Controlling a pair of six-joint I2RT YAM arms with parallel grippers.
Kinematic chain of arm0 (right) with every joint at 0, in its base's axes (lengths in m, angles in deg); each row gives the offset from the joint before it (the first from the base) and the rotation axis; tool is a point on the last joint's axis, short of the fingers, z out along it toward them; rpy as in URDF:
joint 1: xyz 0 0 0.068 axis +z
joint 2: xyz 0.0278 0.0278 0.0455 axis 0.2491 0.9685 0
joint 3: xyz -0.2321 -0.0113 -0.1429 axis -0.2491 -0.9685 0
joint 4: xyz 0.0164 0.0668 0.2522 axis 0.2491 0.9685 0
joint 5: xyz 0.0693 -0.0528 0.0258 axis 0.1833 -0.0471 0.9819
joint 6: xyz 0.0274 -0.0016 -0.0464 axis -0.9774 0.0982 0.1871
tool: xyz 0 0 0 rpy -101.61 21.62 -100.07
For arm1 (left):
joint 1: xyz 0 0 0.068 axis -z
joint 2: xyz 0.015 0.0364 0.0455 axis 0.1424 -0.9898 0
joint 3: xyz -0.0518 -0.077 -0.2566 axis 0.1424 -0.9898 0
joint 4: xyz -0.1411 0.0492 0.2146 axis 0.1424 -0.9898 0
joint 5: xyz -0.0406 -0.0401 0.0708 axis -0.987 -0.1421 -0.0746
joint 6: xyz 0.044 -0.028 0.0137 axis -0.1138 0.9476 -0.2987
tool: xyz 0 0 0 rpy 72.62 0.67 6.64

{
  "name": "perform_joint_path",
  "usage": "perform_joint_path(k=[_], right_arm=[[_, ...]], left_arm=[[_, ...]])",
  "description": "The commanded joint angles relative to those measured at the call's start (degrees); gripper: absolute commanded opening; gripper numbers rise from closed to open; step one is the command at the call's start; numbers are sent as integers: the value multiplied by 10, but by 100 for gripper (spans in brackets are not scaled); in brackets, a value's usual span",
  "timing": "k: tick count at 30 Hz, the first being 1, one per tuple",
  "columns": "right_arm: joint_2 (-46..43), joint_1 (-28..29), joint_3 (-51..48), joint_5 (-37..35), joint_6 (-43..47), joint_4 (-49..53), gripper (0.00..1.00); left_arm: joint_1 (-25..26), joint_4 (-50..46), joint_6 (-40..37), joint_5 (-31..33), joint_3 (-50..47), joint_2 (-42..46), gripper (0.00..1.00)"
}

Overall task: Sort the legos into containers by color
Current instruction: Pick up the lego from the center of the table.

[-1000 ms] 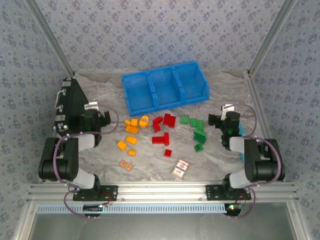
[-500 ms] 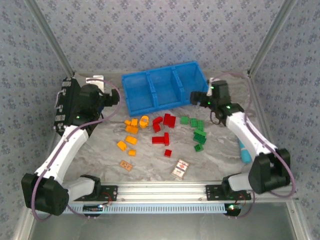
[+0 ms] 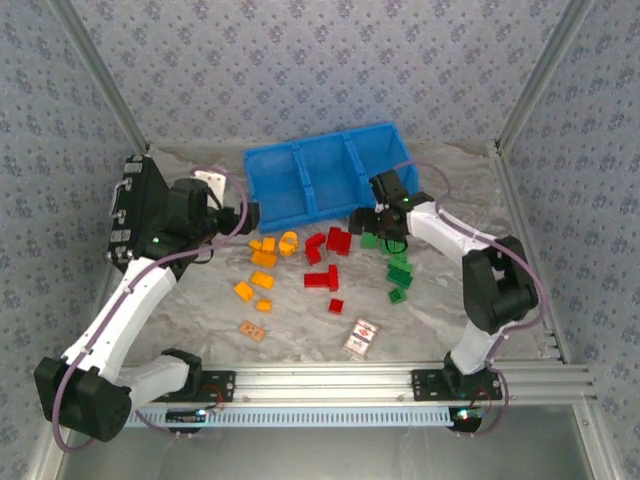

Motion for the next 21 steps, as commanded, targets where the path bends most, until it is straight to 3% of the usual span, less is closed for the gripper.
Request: perform_joint_path(k=[1,6,13,21], right_arm=[[25,10,22,3,-11,11,87],[63,19,51,-11,1,31,83],[109,37,83,-56,17,71,68],[131,50,103,-116,30,106,67]], left_arm=[[2,-21,2,-9,-10,27,100],[2,-21,7,-4,-24,45,100],[2,-27,14,-4,-27,56,100],[2,-33,15,-4,-29,60,100]])
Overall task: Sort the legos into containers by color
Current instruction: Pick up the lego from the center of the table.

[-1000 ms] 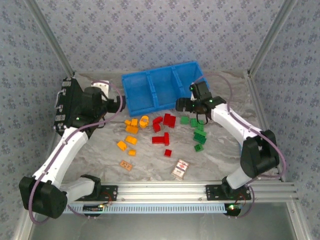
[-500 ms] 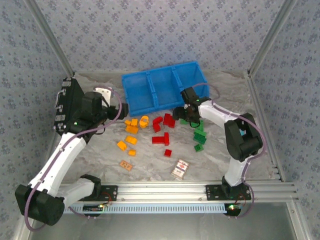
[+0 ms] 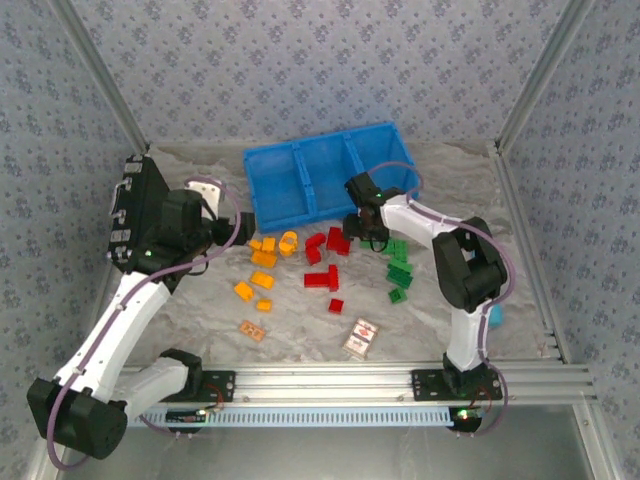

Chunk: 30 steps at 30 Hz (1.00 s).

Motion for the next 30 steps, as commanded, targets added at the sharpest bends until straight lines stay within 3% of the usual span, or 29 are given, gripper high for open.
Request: perform_joint_path(k=[1,8,21,30], right_arm=[[20,7,10,-50,13,49,67],[11,17,5,-99,27,62,68],[46,7,1,-102,45,43,68],[68,-4,18,-86,70,23,56]], left_arm=[[2,-5,10,-6,1,10,100],[2,0,20,-8,-4,8,100],[2,-8,19,-8,0,11,100],[2,-11,21,-3,0,9,100]])
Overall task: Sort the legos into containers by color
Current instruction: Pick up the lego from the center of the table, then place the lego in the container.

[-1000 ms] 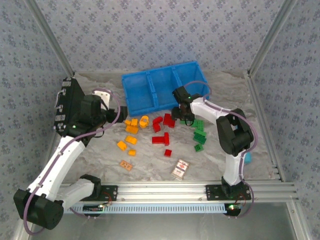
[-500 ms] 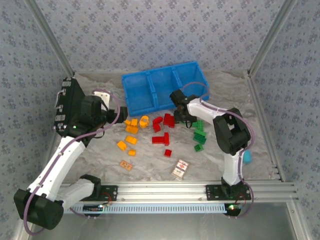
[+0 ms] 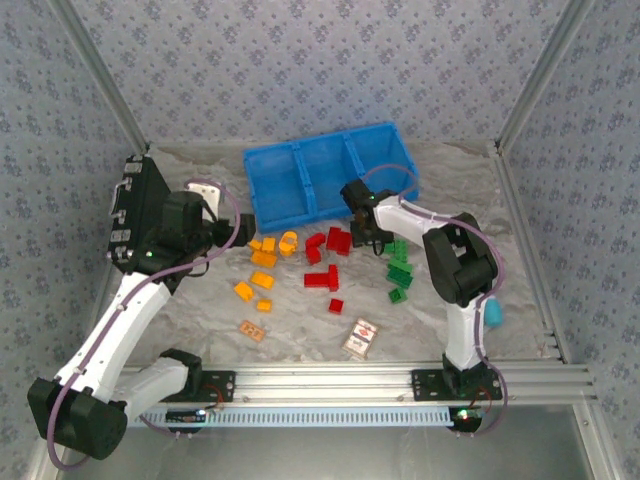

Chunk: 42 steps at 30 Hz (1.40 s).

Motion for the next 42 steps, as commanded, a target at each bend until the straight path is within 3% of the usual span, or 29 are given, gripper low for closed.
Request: perform_joint_path(k=[1,8,13,25,30,42], right_arm=[[33,-8,11,11,18,-6,55],[33,-14,22,13,35,-8,40],[13,-19,24,16,50,-6,35],[-89,-21,31,72,70,-3,33],[-112,-23,32,103,91,-47,32],[15,-18,195,97,137,-109,32]], left_arm=[[2,-9,7,-2,8,9,100],[3,-2,8,-1,10,4,100],[9,0,7,6,17,-3,100],[16,8,6,13,31,-30,100],[20,9,4,16,40,-38,100],[39,-7,7,34,44,-39,100]])
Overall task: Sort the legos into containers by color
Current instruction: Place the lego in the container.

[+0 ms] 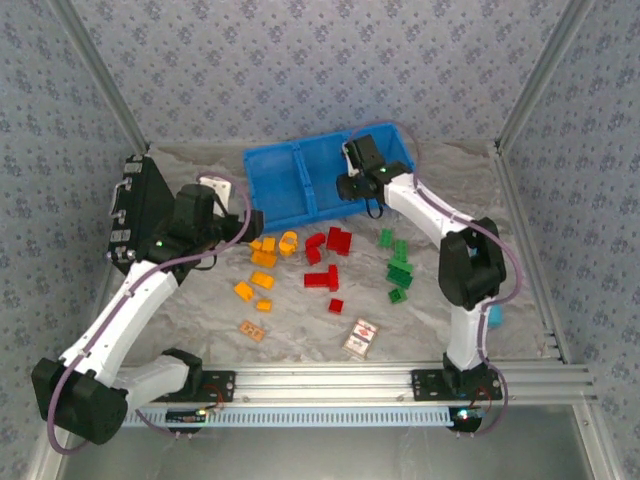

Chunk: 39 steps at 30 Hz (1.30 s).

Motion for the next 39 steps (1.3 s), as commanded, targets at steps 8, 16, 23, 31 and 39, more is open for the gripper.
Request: perform_joint_path(k=[8,16,23,31,39], right_arm=[[87,34,128,35,18,-35,32],[133,75,217,66,18,-21,32],[227,86,295,109,-3,-19,32],[283,102,385,89,30,34,39],[230,103,352,84,55,50,54]], left_arm=[[15,-20,19,33,-11,38,100],[15,-9,40,43,-53,70,100],[15,-16,60,48,-77,104,100],[15,-32,59,64,-96,136,100],[15,-27,55,70,-109,140,100]])
